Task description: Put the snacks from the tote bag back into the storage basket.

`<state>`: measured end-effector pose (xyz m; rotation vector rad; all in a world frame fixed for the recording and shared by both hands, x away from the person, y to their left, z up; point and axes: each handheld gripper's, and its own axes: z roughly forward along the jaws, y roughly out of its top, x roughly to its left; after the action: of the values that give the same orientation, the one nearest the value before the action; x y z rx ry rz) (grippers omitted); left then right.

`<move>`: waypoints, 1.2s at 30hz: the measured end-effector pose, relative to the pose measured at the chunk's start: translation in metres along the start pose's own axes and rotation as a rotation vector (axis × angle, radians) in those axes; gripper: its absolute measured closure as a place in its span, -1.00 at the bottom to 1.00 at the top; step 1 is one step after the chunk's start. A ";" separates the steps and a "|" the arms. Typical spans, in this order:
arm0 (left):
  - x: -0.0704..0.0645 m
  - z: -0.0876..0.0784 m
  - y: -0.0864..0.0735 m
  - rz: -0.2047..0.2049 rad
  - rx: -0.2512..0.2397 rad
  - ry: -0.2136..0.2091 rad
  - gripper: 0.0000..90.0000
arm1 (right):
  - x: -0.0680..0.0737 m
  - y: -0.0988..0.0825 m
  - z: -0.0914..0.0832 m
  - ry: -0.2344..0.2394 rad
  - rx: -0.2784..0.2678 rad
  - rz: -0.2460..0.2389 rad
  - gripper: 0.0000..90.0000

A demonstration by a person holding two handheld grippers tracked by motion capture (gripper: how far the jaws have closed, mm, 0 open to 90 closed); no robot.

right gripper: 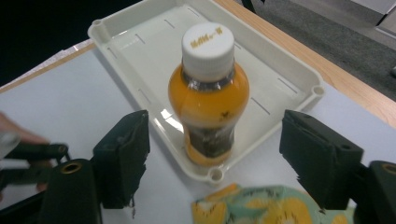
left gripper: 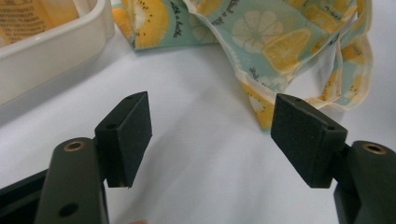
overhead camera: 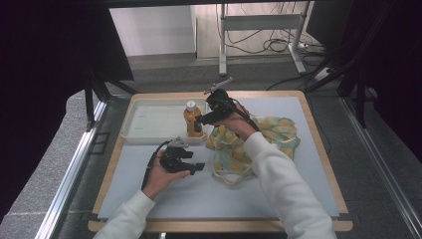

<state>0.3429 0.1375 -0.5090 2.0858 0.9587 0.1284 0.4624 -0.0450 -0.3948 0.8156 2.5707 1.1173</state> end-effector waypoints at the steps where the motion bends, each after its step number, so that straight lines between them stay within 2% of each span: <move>1: 0.001 -0.001 -0.001 0.001 0.000 0.003 -0.35 | -0.001 -0.003 -0.004 -0.001 -0.005 0.001 -0.41; 4: 0.001 -0.003 -0.002 -0.012 -0.022 -0.018 -0.35 | -0.003 -0.015 -0.017 -0.003 -0.014 0.011 -0.40; 11: -0.001 -0.004 -0.003 -0.001 -0.024 0.005 -0.34 | -0.011 -0.053 -0.048 -0.027 -0.034 0.043 -0.40; 17: 0.001 -0.005 -0.004 -0.011 -0.026 0.015 -0.34 | -0.011 -0.093 -0.084 -0.023 -0.078 0.055 -0.40; 20: 0.001 -0.004 -0.004 -0.009 -0.023 0.020 -0.34 | -0.013 -0.116 -0.101 -0.038 -0.097 0.069 -0.41; 22: 0.001 -0.002 -0.004 -0.006 -0.021 0.021 -0.35 | -0.016 -0.131 -0.112 -0.075 -0.119 0.068 -0.40; 24: 0.000 -0.001 -0.004 0.002 -0.016 0.021 -0.35 | -0.019 -0.145 -0.122 -0.084 -0.120 0.066 -0.41; 31: 0.001 0.001 -0.005 -0.001 -0.008 0.025 -0.35 | -0.028 -0.190 -0.141 -0.110 -0.103 0.095 -0.41; 36: 0.003 0.003 -0.005 -0.012 -0.008 0.029 -0.35 | -0.033 -0.206 -0.146 -0.093 -0.112 0.119 -0.39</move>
<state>0.3436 0.1398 -0.5151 2.0759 0.9867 0.1566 0.3475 -0.2663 -0.4446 0.9795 2.3881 1.2144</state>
